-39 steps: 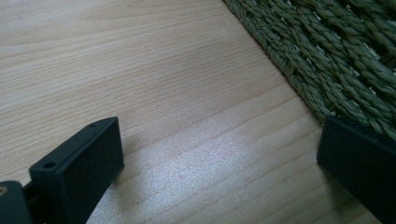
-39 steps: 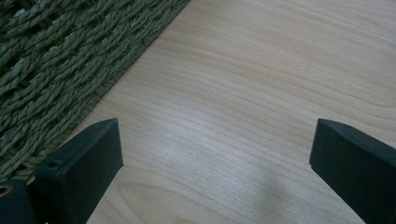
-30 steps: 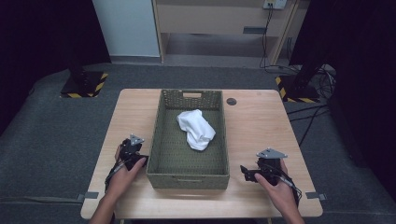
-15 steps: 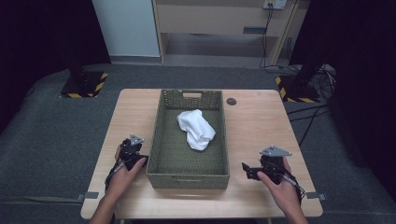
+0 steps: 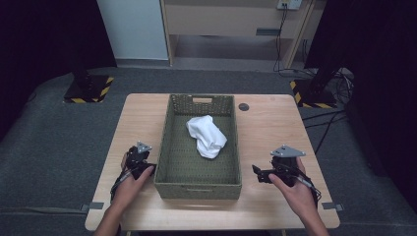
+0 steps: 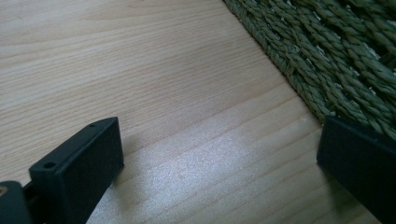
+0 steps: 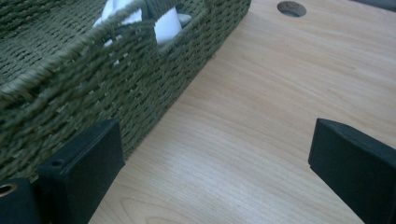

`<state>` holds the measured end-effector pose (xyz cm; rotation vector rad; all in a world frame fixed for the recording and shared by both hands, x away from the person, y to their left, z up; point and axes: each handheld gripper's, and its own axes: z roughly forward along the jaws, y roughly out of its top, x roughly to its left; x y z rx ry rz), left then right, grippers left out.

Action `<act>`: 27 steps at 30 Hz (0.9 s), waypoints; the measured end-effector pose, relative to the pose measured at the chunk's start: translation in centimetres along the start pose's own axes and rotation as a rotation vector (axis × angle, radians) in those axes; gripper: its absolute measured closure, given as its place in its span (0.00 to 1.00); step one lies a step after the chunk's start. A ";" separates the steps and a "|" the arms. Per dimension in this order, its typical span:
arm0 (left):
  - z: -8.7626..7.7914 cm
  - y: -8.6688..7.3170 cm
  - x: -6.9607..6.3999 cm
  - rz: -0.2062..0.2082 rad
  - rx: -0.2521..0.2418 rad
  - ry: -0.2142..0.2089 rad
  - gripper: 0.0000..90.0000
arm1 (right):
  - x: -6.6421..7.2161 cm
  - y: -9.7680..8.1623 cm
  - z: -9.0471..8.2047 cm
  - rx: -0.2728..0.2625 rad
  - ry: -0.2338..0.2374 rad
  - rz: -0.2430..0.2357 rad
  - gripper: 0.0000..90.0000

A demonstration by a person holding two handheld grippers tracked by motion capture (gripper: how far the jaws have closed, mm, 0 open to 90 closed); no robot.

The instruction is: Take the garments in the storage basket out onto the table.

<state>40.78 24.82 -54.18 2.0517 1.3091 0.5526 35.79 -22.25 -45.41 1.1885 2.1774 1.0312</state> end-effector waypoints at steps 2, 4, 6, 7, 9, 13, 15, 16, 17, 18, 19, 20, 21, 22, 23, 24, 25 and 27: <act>0.0 0.0 0.0 0.000 0.000 0.000 0.00 | 0.0 0.7 -0.5 -0.008 0.000 0.000 0.03; 0.0 0.0 0.0 0.000 0.000 0.000 0.00 | -0.1 1.0 -0.7 -0.013 0.000 -0.003 0.03; 0.0 0.0 0.0 0.000 0.000 0.000 0.00 | -0.1 1.7 -1.2 -0.019 -0.002 -0.004 0.03; 0.0 0.0 0.0 0.000 0.000 0.000 0.00 | -0.1 1.7 -1.2 -0.019 -0.002 -0.004 0.03; 0.0 0.0 0.0 0.000 0.000 0.000 0.00 | -0.1 2.3 -1.4 -0.020 0.000 -0.007 0.03; 0.0 0.0 0.0 0.000 0.000 0.000 0.00 | 0.1 3.6 -1.7 -0.023 0.008 -0.027 0.03; 0.0 0.0 0.0 0.000 0.000 0.000 0.00 | 0.4 4.3 -1.7 -0.014 0.023 -0.041 0.03; 0.0 0.0 0.0 0.000 0.000 0.000 0.00 | 0.5 4.7 -1.6 -0.015 0.031 -0.048 0.03; 0.0 0.0 0.0 0.000 0.000 0.000 0.00 | 0.6 5.0 -1.5 -0.018 0.038 -0.046 0.03; 0.0 0.0 0.0 0.000 0.000 0.000 0.00 | 0.7 5.2 -1.4 -0.018 0.041 -0.046 0.03; 0.0 0.0 0.0 0.000 0.000 0.000 0.00 | 0.9 5.5 -1.3 -0.016 0.044 -0.052 0.03; 0.0 0.0 0.0 0.000 0.000 0.000 0.00 | 1.0 5.8 -1.2 -0.017 0.043 -0.061 0.03; 0.0 0.0 0.0 0.000 0.000 0.000 0.00 | 1.2 6.2 -1.0 -0.015 0.044 -0.069 0.03; 0.0 0.0 0.0 0.000 0.000 0.000 0.00 | 1.3 6.5 -0.9 -0.012 0.045 -0.075 0.03; 0.0 0.0 0.0 0.000 0.000 0.000 0.00 | 1.5 6.8 -0.8 -0.011 0.048 -0.080 0.03; 0.0 0.0 0.0 0.000 0.000 0.000 0.00 | 1.6 7.1 -0.7 -0.009 0.049 -0.084 0.03; 0.0 0.0 0.0 0.000 0.000 0.000 0.00 | 1.7 7.3 -0.6 -0.008 0.049 -0.086 0.03; 0.0 0.0 0.0 0.000 0.000 0.000 0.00 | 1.9 7.7 -0.1 -0.004 0.060 -0.075 0.04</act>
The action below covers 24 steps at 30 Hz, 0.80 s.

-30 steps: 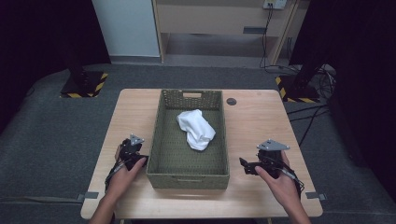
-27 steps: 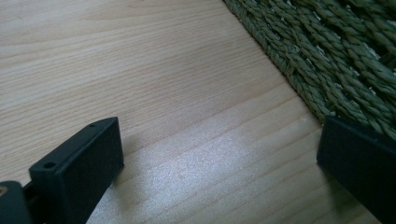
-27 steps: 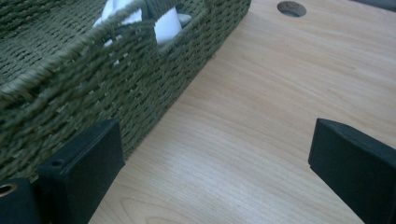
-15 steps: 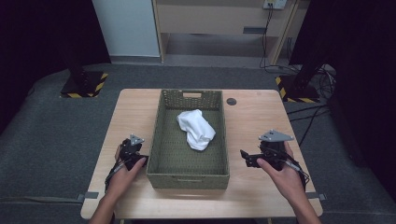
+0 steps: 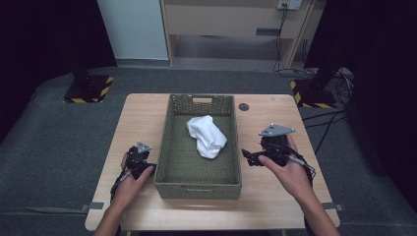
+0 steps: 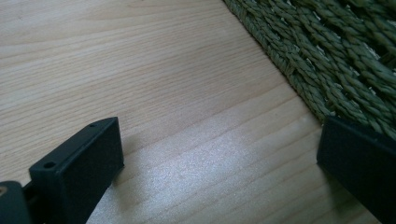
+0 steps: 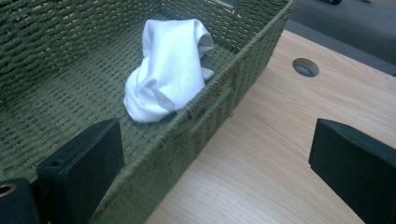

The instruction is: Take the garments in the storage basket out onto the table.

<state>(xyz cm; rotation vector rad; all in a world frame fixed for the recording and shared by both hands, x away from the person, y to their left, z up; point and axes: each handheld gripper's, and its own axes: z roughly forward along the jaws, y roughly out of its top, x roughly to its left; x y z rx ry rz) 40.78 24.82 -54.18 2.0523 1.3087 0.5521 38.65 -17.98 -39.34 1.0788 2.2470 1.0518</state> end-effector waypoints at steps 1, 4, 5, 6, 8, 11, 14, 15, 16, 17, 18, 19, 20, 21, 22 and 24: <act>0.0 0.0 0.0 0.000 0.000 0.000 0.00 | 0.1 0.2 0.3 0.003 0.010 0.009 0.04; 0.0 0.0 0.0 0.000 0.000 0.000 0.00 | 0.4 0.9 0.9 0.016 0.016 -0.010 0.04; 0.0 0.0 0.0 0.000 0.000 0.000 0.00 | 0.6 1.3 1.1 0.020 0.017 -0.019 0.04; 0.0 0.0 0.0 0.000 0.000 0.000 0.00 | 0.6 1.7 1.3 0.020 0.019 -0.024 0.04; 0.0 0.0 0.0 0.000 -0.001 0.000 0.00 | 0.7 2.3 1.6 0.028 0.020 -0.035 0.04; 0.0 0.0 0.0 0.000 0.000 0.000 0.00 | 0.9 3.0 2.4 0.037 0.022 -0.052 0.05; 0.0 0.0 0.0 0.000 0.000 0.000 0.00 | 1.0 3.5 3.1 0.052 0.025 -0.060 0.05; 0.0 0.0 0.0 0.000 -0.001 0.000 0.00 | 1.1 3.7 3.4 0.056 0.026 -0.062 0.05; 0.0 0.0 0.0 0.000 0.000 0.000 0.00 | 1.2 3.9 3.6 0.058 0.026 -0.063 0.05; 0.0 0.0 0.0 0.000 0.000 0.000 0.00 | 1.3 4.2 3.8 0.058 0.029 -0.067 0.05; 0.0 0.0 0.0 0.000 0.000 0.000 0.00 | 1.3 4.5 4.0 0.056 0.024 -0.072 0.05; 0.0 0.0 0.0 0.000 0.000 0.000 0.00 | 1.4 4.8 4.2 0.056 0.025 -0.073 0.05; 0.0 0.0 0.0 0.000 0.000 0.000 0.00 | 1.4 5.0 4.4 0.056 0.029 -0.071 0.05; 0.0 0.0 0.0 0.000 0.000 0.000 0.00 | 1.5 5.3 4.6 0.052 0.033 -0.067 0.05; 0.0 0.0 0.0 0.000 0.000 0.000 0.00 | 1.5 5.5 4.8 0.050 0.036 -0.065 0.05; 0.0 0.0 0.0 0.000 -0.001 0.000 0.00 | 1.5 5.9 5.2 0.047 0.035 -0.060 0.05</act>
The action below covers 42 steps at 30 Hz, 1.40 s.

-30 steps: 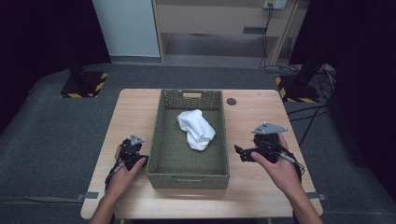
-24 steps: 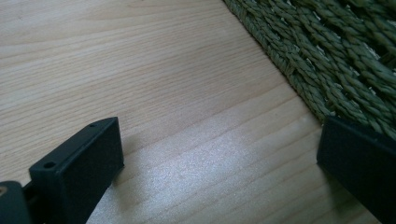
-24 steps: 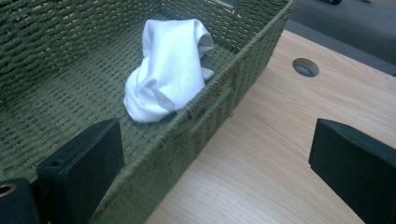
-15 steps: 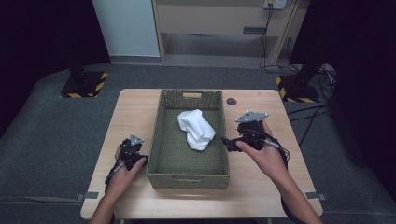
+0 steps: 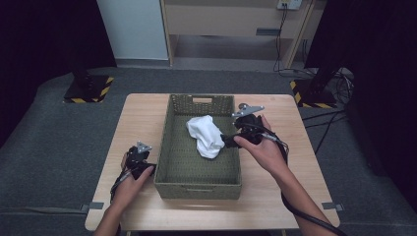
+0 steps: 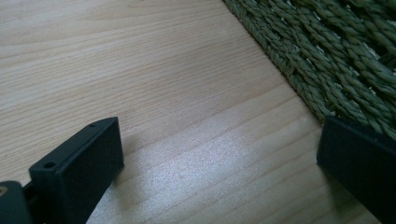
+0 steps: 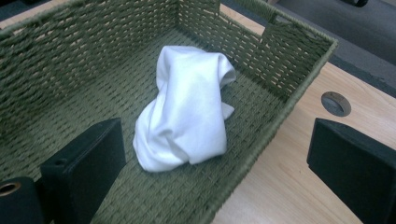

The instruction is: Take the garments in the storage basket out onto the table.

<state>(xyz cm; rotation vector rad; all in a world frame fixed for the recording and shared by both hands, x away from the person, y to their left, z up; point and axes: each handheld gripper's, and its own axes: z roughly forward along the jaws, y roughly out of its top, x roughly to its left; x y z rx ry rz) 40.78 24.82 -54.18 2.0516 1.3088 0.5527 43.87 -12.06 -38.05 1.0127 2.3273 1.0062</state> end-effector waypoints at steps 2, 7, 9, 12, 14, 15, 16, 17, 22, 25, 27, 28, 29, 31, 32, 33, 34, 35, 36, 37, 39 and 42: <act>0.0 0.0 0.0 0.000 0.000 0.000 0.00 | 0.0 0.4 0.4 0.002 -0.001 -0.002 0.04; 0.0 0.0 0.0 0.000 0.000 0.000 0.00 | -0.1 1.3 1.7 0.001 0.005 0.008 0.04; 0.0 0.0 0.0 0.000 0.000 0.000 0.00 | -0.2 1.7 2.3 0.004 0.009 0.012 0.04; 0.0 0.0 0.0 0.000 0.000 0.000 0.00 | -0.2 2.1 3.2 0.009 0.014 0.022 0.04; 0.0 0.0 0.0 0.000 0.000 0.000 0.00 | -0.1 2.4 3.7 0.002 0.014 0.021 0.04; 0.0 0.0 0.0 0.000 0.000 0.000 0.00 | 0.0 2.5 4.0 0.001 0.018 0.022 0.04; 0.0 0.0 0.0 0.000 0.000 0.000 0.00 | 0.0 2.6 4.2 -0.001 0.023 0.022 0.04; 0.0 0.0 0.0 0.000 0.000 0.000 0.00 | 0.1 2.7 4.5 -0.002 0.025 0.025 0.04; 0.0 0.0 0.0 0.000 0.000 0.000 0.00 | 0.3 3.2 5.9 0.017 0.030 0.029 0.04; 0.0 0.0 0.0 0.000 0.000 0.000 0.00 | 0.2 3.7 6.7 0.031 0.027 0.025 0.04; 0.0 0.0 0.0 0.000 0.000 0.000 0.00 | 0.1 4.0 7.2 0.039 0.028 0.031 0.04; 0.0 0.0 0.0 0.000 0.000 0.000 0.00 | 0.0 4.1 7.5 0.042 0.026 0.026 0.04; 0.0 0.0 0.0 0.000 0.000 0.000 0.00 | 0.0 4.2 7.8 0.047 0.026 0.033 0.04; 0.0 0.0 0.0 0.000 0.000 0.000 0.00 | -0.2 4.4 8.3 0.054 0.024 0.041 0.04; 0.0 0.0 0.0 0.000 0.000 0.000 0.00 | -0.2 4.5 8.5 0.059 0.023 0.037 0.04; 0.0 0.0 0.0 0.000 0.000 0.000 0.00 | -0.2 4.5 8.8 0.062 0.023 0.035 0.04; 0.0 0.0 0.0 0.000 0.000 0.000 0.00 | -0.2 4.6 9.0 0.066 0.024 0.039 0.04; 0.0 0.0 0.0 0.000 0.000 0.000 0.00 | -0.2 4.7 9.2 0.070 0.025 0.040 0.04; 0.0 0.0 0.0 0.000 0.000 0.000 0.00 | -0.3 4.7 9.5 0.073 0.024 0.045 0.04; 0.0 0.0 0.0 0.000 0.000 0.000 0.00 | -0.3 4.8 9.6 0.073 0.023 0.053 0.04; 0.0 0.0 0.0 -0.002 -0.002 0.000 0.00 | -0.2 5.0 10.0 0.080 0.026 0.056 0.04; 0.0 0.0 0.0 -0.002 -0.002 0.000 0.00 | -0.1 5.1 10.8 0.091 0.026 0.055 0.04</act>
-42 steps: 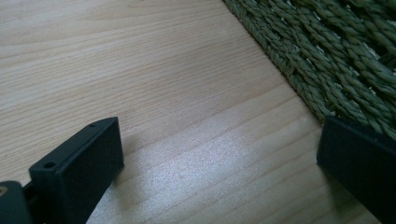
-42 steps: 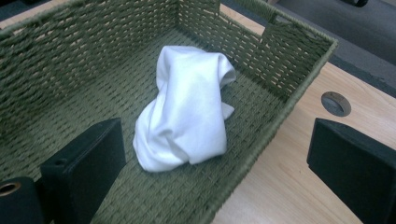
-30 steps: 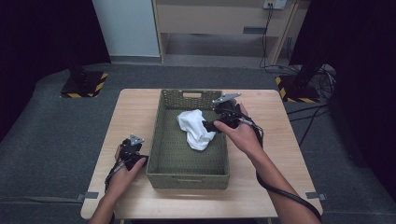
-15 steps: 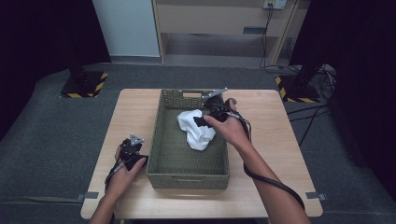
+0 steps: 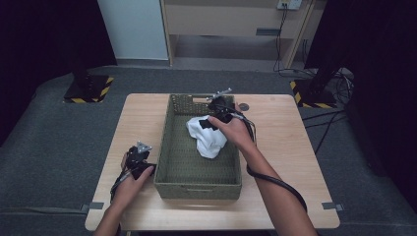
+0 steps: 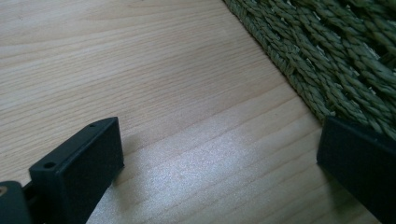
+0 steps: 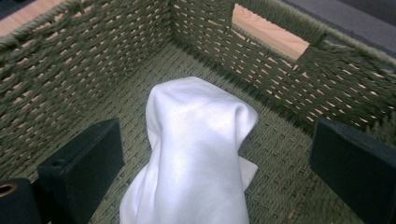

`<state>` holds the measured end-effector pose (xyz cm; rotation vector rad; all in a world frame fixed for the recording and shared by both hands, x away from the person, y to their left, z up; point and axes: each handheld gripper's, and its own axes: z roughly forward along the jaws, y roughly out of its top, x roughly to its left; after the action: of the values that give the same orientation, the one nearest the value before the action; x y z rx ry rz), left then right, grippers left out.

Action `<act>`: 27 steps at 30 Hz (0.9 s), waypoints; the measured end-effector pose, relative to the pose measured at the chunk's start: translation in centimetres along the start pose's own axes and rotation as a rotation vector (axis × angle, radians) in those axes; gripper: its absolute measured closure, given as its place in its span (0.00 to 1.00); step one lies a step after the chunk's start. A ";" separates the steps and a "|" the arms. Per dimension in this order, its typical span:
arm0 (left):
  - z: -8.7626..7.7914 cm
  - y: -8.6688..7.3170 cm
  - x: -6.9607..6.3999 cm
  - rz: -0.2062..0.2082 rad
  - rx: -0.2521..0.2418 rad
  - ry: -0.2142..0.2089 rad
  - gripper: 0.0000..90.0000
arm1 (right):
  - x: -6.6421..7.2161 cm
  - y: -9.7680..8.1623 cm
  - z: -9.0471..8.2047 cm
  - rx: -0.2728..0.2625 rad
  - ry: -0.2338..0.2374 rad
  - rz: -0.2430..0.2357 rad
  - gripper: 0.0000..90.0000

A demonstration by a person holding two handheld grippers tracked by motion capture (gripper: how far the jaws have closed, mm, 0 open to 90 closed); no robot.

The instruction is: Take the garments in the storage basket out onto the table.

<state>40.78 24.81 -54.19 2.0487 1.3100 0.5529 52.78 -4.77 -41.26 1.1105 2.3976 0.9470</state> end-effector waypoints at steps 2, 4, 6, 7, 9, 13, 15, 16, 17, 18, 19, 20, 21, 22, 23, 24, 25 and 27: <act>0.0 0.0 0.0 0.000 0.000 0.000 0.00 | 0.1 0.1 0.5 0.008 -0.001 0.005 0.04; 0.0 0.0 0.0 0.000 -0.001 0.000 0.00 | 0.0 0.1 0.8 0.006 0.003 0.014 0.04; 0.0 0.0 0.0 0.000 -0.001 0.000 0.00 | 0.0 0.0 1.2 0.009 0.004 0.015 0.04; 0.0 0.0 0.0 0.000 0.000 0.000 0.00 | -0.1 0.0 1.4 0.013 0.003 0.016 0.04; 0.0 0.0 0.0 0.000 0.000 0.000 0.00 | -0.1 0.0 1.6 0.018 -0.001 0.016 0.04; 0.0 0.0 0.0 0.000 -0.001 0.000 0.00 | 0.1 -0.2 2.1 0.032 -0.001 0.018 0.04; 0.0 0.0 0.0 0.000 0.000 0.000 0.00 | 0.3 -0.3 2.5 0.037 0.000 0.015 0.04; 0.0 0.0 0.0 0.000 0.000 0.000 0.00 | 0.4 -0.4 2.6 0.038 0.003 0.015 0.04; 0.0 0.0 0.0 0.000 0.000 0.000 0.00 | 0.5 -0.5 2.8 0.040 0.004 0.015 0.03; 0.0 0.0 0.0 0.000 0.000 0.000 0.00 | 0.6 -0.5 3.1 0.048 0.006 0.021 0.03; 0.0 0.0 0.0 0.000 0.000 0.000 0.00 | 0.6 -0.6 3.3 0.049 0.006 0.024 0.03; 0.0 0.0 0.0 0.000 0.000 0.000 0.00 | 0.6 -0.7 3.5 0.051 0.004 0.034 0.03; 0.0 0.0 0.0 0.000 0.000 0.000 0.00 | 0.6 -0.7 3.7 0.055 0.000 0.037 0.03; 0.0 0.0 0.0 0.000 0.000 0.000 0.00 | 0.6 -0.8 3.9 0.059 -0.001 0.036 0.03; 0.0 0.0 0.0 0.001 0.001 0.000 0.00 | 0.7 -0.8 4.2 0.065 -0.003 0.041 0.03; 0.0 0.0 0.0 0.001 0.001 0.000 0.00 | 0.7 -0.9 4.4 0.068 -0.003 0.041 0.03; 0.0 0.0 0.0 0.002 0.002 0.000 0.00 | 0.7 -0.9 4.6 0.076 -0.008 0.041 0.04; 0.0 0.0 0.0 0.001 0.001 0.000 0.00 | 0.7 -1.0 4.9 0.077 -0.018 0.044 0.03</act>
<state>40.78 24.82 -54.18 2.0510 1.3092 0.5528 54.42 -2.60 -45.49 1.1988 2.4231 0.8611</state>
